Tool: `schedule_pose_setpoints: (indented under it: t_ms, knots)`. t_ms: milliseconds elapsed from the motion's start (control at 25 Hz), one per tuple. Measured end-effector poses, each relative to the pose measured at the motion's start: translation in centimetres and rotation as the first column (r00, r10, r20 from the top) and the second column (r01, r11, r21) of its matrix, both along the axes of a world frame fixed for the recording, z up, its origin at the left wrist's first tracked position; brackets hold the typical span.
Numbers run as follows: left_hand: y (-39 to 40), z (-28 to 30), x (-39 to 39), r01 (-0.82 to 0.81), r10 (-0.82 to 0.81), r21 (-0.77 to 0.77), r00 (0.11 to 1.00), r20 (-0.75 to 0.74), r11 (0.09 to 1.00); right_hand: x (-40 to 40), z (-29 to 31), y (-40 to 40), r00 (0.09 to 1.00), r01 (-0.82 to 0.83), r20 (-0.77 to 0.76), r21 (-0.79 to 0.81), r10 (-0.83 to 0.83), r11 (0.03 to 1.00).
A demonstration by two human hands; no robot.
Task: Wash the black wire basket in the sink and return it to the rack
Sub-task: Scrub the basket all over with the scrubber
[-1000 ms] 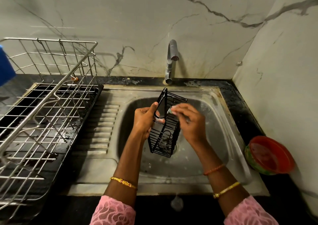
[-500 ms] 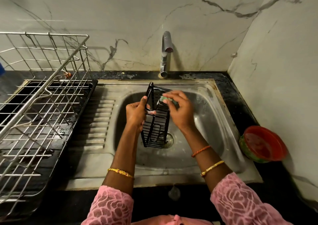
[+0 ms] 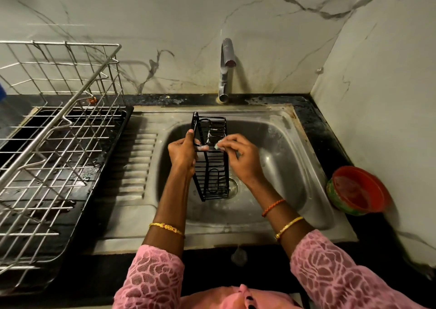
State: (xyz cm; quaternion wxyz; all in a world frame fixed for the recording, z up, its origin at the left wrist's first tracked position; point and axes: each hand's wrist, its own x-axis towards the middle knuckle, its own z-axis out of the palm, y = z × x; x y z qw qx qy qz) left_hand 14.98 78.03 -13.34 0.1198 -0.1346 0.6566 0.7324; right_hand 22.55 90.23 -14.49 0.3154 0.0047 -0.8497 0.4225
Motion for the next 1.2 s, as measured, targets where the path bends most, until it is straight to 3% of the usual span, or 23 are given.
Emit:
schedule_pose_setpoints:
  t_ms: [200, 480, 640, 800, 920, 1040, 1200]
  knots:
    - [0.2, 0.5, 0.4, -0.004, 0.004, 0.006, 1.000, -0.022, 1.000, -2.0, 2.0, -1.2, 0.996, -0.084, 0.023, 0.014, 0.083, 0.996]
    - [0.1, 0.9, 0.1, -0.009, 0.009, 0.015, 1.000, -0.018, 1.000, 0.6, 0.6, 1.1, 0.999, 0.033, 0.000, -0.174, -0.034, 0.984]
    - [0.8, 0.9, 0.6, -0.004, 0.004, 0.009, 1.000, -0.005, 1.000, -1.0, 2.4, -0.5, 0.998, -0.055, 0.013, -0.058, 0.056, 0.997]
    - [0.4, 1.1, 0.3, -0.013, 0.013, 0.018, 1.000, 0.011, 1.000, 0.6, 0.1, 1.1, 0.994, 0.074, 0.069, 0.076, -0.079, 0.994]
    - [-0.1, 1.6, 0.0, 0.082, -0.086, 0.085, 0.995, 0.044, 0.993, 1.7, -0.2, 2.0, 0.981, 0.175, 0.089, -0.046, -0.171, 0.983]
    - [0.2, 2.3, 0.4, 0.200, -0.208, 0.107, 0.976, 0.063, 0.974, 0.2, 2.5, 0.3, 0.998, 0.036, -0.041, -0.123, -0.041, 0.992]
    - [0.4, 3.1, 0.9, 0.261, -0.271, 0.141, 0.961, 0.055, 0.955, -1.0, 4.0, -2.8, 0.996, -0.075, -0.042, 0.081, 0.079, 0.994]
